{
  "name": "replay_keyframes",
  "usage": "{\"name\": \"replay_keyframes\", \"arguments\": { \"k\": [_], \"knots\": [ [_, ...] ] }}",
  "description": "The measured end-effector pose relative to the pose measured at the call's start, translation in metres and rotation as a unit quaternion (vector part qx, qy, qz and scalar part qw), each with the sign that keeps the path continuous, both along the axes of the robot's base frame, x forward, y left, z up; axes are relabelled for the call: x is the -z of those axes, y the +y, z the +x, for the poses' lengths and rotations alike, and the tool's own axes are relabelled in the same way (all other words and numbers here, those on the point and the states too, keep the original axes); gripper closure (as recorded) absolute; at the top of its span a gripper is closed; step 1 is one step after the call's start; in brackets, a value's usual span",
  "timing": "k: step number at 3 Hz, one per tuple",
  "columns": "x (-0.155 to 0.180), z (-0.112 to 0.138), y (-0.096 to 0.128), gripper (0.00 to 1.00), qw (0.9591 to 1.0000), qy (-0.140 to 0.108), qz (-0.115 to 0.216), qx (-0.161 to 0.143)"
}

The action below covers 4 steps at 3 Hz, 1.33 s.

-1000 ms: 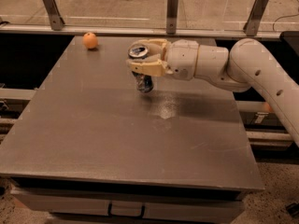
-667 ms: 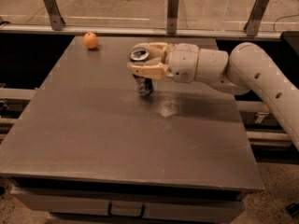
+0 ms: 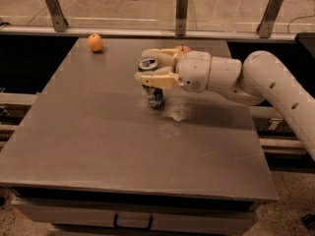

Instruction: Place redbull can upright

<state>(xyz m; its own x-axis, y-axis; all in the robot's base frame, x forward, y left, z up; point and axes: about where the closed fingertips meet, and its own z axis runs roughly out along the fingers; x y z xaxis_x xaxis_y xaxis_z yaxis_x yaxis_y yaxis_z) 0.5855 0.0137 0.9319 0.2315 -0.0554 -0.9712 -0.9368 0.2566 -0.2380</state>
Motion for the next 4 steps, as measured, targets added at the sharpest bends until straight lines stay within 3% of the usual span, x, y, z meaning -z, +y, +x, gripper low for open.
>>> {"name": "replay_keyframes", "arguments": {
  "k": [1,3,4],
  "knots": [
    [0.004,-0.003,-0.002,0.0,1.0,0.005,0.001,0.007],
    [-0.006,-0.01,-0.031,0.0,0.9991,-0.006,-0.011,0.041],
    [-0.054,-0.016,-0.102,0.0,0.9925,-0.04,-0.045,0.106]
  ]
}}
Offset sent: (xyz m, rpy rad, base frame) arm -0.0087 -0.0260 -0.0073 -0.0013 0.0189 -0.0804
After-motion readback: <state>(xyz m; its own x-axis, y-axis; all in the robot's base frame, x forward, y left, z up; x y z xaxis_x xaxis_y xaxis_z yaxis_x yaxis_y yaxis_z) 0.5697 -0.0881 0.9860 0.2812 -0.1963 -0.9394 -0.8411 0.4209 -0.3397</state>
